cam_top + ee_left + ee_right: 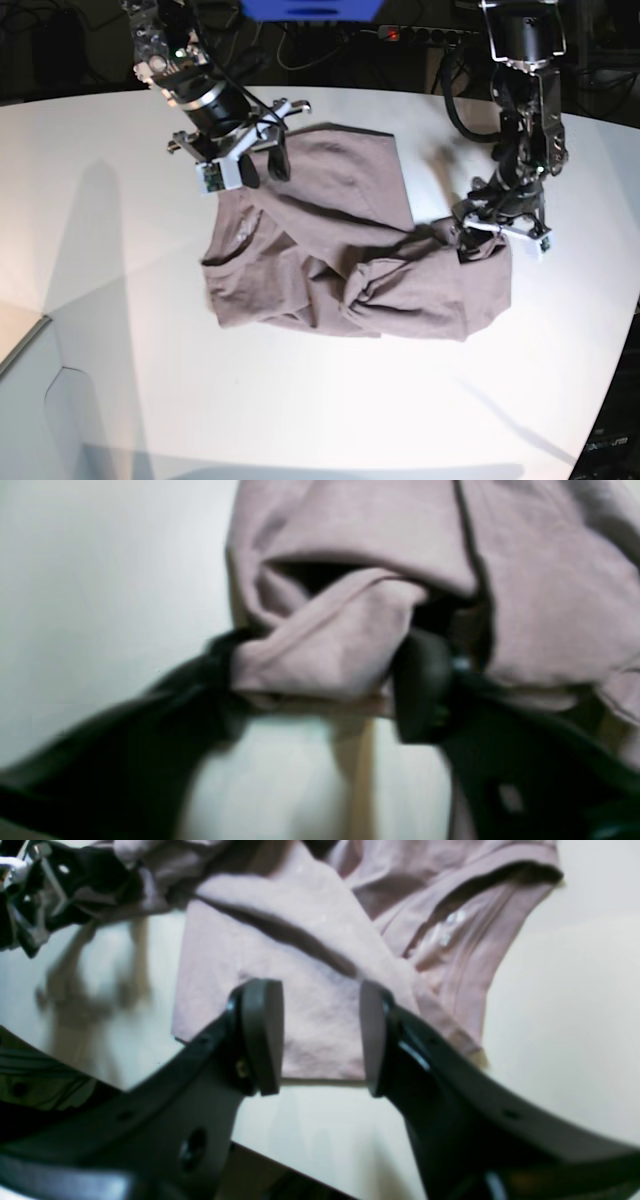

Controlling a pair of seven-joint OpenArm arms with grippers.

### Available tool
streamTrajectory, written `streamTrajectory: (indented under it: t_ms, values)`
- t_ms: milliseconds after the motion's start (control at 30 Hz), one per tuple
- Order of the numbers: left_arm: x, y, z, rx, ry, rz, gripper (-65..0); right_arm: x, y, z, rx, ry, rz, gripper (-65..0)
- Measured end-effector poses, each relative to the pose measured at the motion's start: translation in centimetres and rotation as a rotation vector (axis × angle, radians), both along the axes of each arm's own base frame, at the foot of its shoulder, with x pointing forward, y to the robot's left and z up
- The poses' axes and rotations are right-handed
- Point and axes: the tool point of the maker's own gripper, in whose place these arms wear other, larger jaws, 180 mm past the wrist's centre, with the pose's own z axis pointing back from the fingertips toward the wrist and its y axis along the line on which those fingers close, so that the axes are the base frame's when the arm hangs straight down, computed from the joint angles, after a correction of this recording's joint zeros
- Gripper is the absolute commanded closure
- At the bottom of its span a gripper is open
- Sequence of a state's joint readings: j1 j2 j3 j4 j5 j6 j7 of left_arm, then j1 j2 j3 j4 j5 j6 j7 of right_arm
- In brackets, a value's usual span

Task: Layout the t-shirt on the table in an organized manner, then fold the t-shirt properly
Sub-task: 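Release and regrasp the shirt at new edges with both grippers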

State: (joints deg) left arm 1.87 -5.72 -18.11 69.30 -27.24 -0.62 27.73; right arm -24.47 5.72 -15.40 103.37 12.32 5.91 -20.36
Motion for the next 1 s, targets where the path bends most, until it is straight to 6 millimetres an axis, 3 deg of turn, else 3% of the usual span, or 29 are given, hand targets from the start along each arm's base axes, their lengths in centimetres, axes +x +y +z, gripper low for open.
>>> streamTrajectory:
  t_ms: [133, 233, 467, 600, 800, 1000]
  values:
    - [-0.7, 1.2, -0.1, 0.019, 0.035, -0.016, 0.0, 0.0, 0.1, 0.0, 0.001, 0.001, 0.002, -26.0]
    - [-1.1, 2.7, 0.7, 0.066, 0.028, -0.021, -1.7, -0.9, 2.5, -0.4, 0.027, 0.017, 0.062, -26.1]
    - [-1.4, 6.2, 3.9, 0.184, -0.011, -0.054, 0.0, -4.2, 8.2, -4.9, 0.058, 0.156, 0.199, -32.9]
    - [-1.2, 6.1, 5.0, 0.202, -0.04, -0.07, 0.0, -4.0, 8.4, -6.5, 0.045, 0.19, 0.193, -32.9]
    - [-2.2, 5.9, 4.8, 0.208, -0.026, -0.081, 0.0, -3.3, 6.6, -8.2, -0.016, 0.23, 0.094, -33.1]
    - [-3.1, 6.0, 4.2, 0.209, -0.003, -0.085, 0.0, -1.5, 6.6, -9.0, -0.026, 0.2, 0.08, -32.8]
